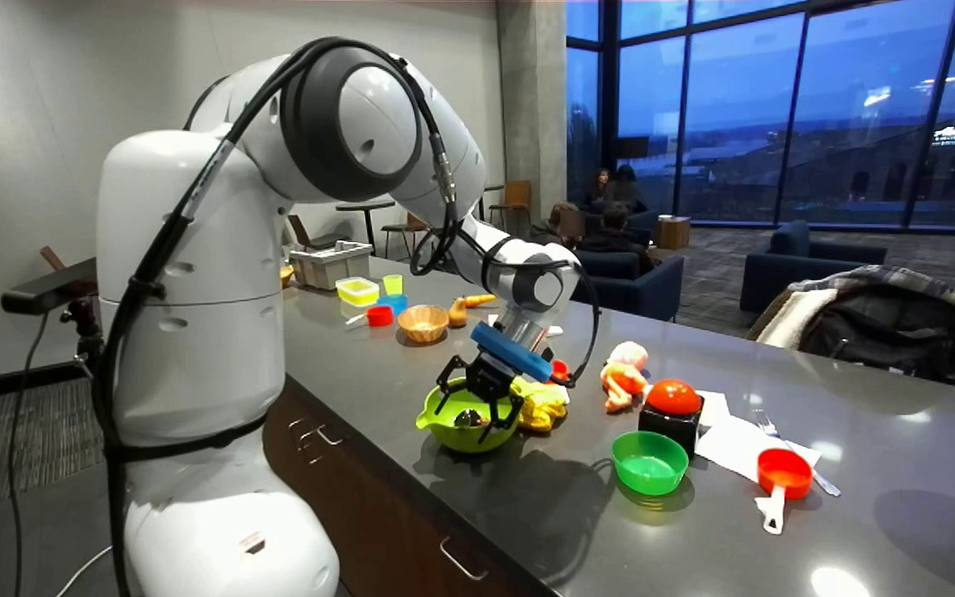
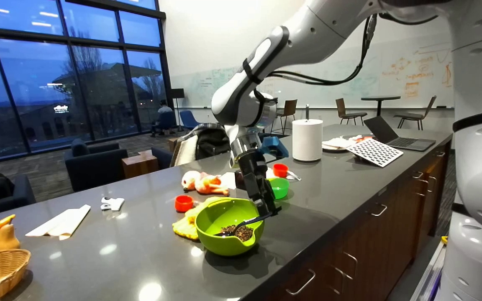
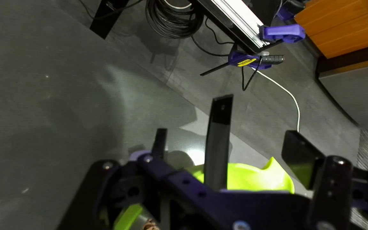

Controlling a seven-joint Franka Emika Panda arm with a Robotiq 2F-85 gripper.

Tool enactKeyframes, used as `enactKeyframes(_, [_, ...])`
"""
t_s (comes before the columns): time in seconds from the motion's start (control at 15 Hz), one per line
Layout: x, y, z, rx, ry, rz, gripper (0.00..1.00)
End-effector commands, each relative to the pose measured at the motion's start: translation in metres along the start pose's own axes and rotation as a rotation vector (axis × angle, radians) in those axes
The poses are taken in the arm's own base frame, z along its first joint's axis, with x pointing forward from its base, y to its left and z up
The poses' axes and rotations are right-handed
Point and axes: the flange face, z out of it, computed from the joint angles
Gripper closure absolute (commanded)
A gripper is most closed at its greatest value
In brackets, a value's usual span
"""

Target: Use the black spoon to stir in the green bowl

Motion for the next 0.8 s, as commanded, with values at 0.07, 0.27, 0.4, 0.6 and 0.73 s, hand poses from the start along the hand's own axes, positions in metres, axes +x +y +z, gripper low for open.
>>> enactKeyframes(0.07, [-0.002, 0.002, 0.001, 0.035, 0.019, -0.013, 0.47])
enactKeyframes(0.27, [-0.002, 0.002, -0.001, 0.035, 0.013, -0.01, 0.7])
enactKeyframes(0.4, [-0.001, 0.0, -0.003, 0.032, 0.003, -0.005, 0.86])
enactKeyframes(0.6, [0.0, -0.006, -0.011, 0.038, -0.04, 0.016, 1.0])
enactKeyframes(0.73, [0.0, -0.015, -0.021, 0.042, -0.079, 0.04, 1.0])
